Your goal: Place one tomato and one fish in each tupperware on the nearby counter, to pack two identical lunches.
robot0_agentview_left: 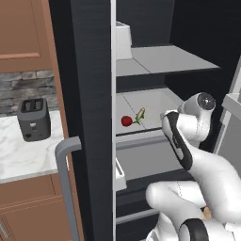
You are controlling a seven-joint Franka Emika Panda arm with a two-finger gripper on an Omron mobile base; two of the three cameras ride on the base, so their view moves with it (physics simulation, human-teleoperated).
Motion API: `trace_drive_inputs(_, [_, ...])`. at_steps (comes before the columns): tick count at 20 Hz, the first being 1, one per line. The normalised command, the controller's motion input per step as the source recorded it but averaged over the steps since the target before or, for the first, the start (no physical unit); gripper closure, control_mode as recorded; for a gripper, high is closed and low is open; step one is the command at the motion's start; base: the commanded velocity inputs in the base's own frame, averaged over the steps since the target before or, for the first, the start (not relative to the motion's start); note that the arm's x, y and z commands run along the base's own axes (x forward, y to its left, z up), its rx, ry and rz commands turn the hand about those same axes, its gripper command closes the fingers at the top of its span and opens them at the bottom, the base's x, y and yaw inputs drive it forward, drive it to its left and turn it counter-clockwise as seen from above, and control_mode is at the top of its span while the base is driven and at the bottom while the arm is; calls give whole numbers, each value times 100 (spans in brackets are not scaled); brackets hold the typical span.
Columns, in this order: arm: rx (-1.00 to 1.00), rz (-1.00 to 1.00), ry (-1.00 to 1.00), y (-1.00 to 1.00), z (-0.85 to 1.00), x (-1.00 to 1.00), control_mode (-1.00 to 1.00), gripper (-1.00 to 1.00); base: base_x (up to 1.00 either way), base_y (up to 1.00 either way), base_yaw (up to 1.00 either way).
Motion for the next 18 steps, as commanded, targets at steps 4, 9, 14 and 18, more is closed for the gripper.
trace_drive_inputs(4, [-7,9,0,11,18,-92,-100,100,0,0,0])
trace_drive_inputs(9, [-4,15,-2,41,-17,-38,-100,100,0,0,0])
trace_drive_inputs(14, [-1,14,0,31,-17,-2,100,100,-8,6,2])
trace_drive_inputs(18, [0,0,0,0,0,0,100,100,-71,24,6])
